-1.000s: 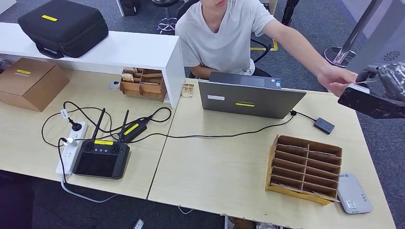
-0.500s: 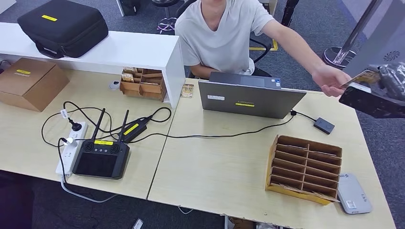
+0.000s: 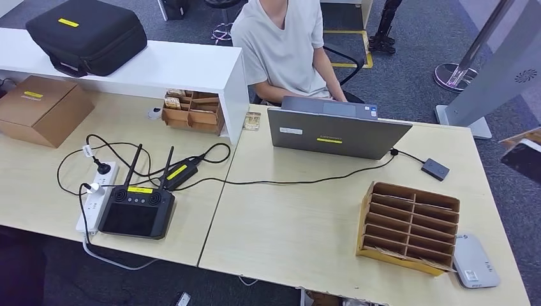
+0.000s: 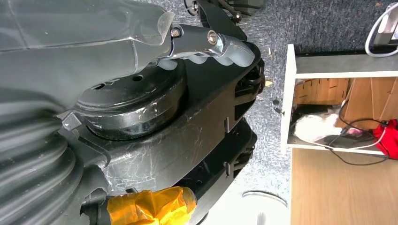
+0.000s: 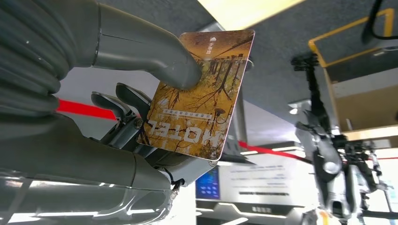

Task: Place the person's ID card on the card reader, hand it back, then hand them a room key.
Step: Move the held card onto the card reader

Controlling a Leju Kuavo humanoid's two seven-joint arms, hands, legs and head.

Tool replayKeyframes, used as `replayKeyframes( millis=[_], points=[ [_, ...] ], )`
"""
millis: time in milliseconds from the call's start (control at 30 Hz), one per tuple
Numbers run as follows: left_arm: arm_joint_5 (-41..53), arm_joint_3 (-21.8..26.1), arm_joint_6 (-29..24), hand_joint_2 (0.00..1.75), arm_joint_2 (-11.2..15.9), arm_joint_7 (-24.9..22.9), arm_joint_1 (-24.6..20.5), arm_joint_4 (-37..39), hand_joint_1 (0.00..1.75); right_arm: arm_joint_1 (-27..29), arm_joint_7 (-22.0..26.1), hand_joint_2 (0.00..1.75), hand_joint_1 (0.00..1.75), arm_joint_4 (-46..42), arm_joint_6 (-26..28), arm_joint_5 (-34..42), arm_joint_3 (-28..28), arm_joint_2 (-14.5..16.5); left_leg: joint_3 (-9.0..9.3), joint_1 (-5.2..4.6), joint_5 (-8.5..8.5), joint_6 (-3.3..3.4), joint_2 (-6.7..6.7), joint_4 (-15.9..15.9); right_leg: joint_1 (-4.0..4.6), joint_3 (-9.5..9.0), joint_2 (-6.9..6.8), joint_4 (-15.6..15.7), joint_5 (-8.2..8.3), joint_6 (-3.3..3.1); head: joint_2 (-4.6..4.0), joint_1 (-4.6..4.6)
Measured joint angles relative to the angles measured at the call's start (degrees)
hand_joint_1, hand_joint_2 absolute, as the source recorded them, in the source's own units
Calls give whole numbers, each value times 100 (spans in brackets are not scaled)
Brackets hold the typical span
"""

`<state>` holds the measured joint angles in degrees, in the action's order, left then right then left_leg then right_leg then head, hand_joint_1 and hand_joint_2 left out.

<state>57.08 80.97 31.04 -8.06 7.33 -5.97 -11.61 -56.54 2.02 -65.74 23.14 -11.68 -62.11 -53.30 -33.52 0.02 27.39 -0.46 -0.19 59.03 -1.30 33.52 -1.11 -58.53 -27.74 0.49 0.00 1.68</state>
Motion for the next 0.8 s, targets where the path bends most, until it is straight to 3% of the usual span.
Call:
replayKeyframes(
  millis=[267,500,667,700,767,800],
  points=[
    [40,-46,-3,175,9,27,11,0,0,1935,64,175,175,-604,844,647,785,-1248,-10,1,11,14,-12,-1,0,-3,-13,9,-7,9,0,0],
    [36,-73,-2,175,16,27,12,0,0,2648,63,175,175,-951,933,697,1154,-1771,2,0,18,14,13,-2,1,-3,16,6,-6,9,0,1],
    [37,-78,-6,175,13,28,11,0,0,2801,53,175,175,-1049,926,659,1246,-1886,0,2,16,12,11,-5,1,-7,11,3,-8,7,0,1],
    [42,-79,-31,175,7,38,15,0,0,2979,-6,175,175,-1102,902,500,1321,-1792,0,5,16,12,0,-10,8,-19,-1,4,-10,7,0,2],
    [57,-83,-121,175,-25,104,44,0,0,3668,-138,175,175,-1277,761,-364,1718,-1315,28,56,24,-14,-27,-23,62,-84,-22,43,-13,-4,0,-9],
    [71,-86,-166,175,-45,152,59,0,0,4142,-156,175,175,-1382,634,-1141,2074,-906,48,85,31,-29,-44,-24,92,-117,-35,69,-15,-13,0,-30]
  ],
)
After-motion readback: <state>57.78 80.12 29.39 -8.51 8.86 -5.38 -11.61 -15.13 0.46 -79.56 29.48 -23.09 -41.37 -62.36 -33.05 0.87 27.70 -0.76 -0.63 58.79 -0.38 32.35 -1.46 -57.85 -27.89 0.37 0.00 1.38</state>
